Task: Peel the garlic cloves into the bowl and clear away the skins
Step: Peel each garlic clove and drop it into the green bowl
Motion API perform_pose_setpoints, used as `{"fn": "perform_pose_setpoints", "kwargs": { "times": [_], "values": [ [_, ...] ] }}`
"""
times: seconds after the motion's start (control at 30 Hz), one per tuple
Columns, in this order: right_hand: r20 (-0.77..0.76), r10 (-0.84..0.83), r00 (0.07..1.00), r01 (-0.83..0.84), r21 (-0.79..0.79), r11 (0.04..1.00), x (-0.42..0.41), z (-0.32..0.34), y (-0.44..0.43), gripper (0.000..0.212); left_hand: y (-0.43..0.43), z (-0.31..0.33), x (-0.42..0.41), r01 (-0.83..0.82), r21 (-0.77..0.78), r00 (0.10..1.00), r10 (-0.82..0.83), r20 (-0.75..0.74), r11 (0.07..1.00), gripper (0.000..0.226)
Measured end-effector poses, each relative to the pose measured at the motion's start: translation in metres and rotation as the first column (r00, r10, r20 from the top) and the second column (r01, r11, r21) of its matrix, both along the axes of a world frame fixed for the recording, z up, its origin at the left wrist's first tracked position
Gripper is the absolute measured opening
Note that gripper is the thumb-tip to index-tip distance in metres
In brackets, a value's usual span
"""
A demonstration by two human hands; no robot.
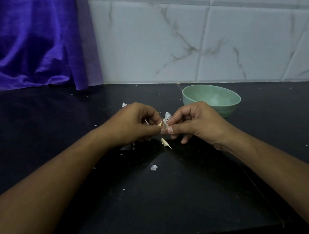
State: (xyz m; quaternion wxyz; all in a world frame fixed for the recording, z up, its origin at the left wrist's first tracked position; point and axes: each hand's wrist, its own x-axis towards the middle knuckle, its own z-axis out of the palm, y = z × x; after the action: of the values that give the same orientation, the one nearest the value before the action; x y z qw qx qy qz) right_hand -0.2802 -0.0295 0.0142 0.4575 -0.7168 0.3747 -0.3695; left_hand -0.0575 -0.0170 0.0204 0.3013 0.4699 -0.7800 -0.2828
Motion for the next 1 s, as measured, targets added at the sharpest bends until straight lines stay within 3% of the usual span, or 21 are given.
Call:
{"fn": "perform_pose_setpoints", "kwargs": {
  "times": [0.2, 0.3, 0.4, 0.5, 0.63, 1.0],
  "values": [
    [-0.186, -0.02, 0.982, 0.004, -0.081, 0.997, -0.0022, 0.0003, -0.0042, 0.007, 0.0005, 0.0027, 0.0007, 0.023, 0.036, 0.989, -0.017, -0.15, 0.999, 0.018],
    [-0.209, -0.013, 0.978, -0.007, -0.095, 0.995, -0.0021, 0.0013, -0.0026, 0.007, 0.0023, 0.005, 0.0006, 0.04, 0.065, 0.96, -0.02, -0.279, 0.997, 0.013],
    [-0.183, -0.069, 0.981, 0.042, -0.147, 0.988, -0.0022, 0.0003, -0.0022, 0.017, 0.002, 0.0044, 0.0031, 0.05, 0.109, 0.945, -0.012, -0.327, 0.993, 0.013],
    [-0.08, -0.055, 0.995, 0.041, -0.163, 0.986, 0.0, -0.0007, -0.0028, 0.008, 0.0013, 0.004, 0.0036, 0.038, 0.179, 0.925, 0.033, -0.38, 0.983, 0.014],
    [-0.023, -0.046, 0.999, 0.042, -0.166, 0.985, 0.0031, -0.0033, -0.0054, 0.017, 0.0005, 0.0032, 0.001, 0.019, 0.236, 0.893, 0.09, -0.442, 0.972, 0.012],
    [0.068, -0.034, 0.997, 0.046, -0.18, 0.983, 0.003, -0.0029, -0.0057, 0.005, -0.0001, 0.0013, -0.0027, -0.049, 0.171, 0.9, 0.118, -0.419, 0.984, 0.019]
  ]
}}
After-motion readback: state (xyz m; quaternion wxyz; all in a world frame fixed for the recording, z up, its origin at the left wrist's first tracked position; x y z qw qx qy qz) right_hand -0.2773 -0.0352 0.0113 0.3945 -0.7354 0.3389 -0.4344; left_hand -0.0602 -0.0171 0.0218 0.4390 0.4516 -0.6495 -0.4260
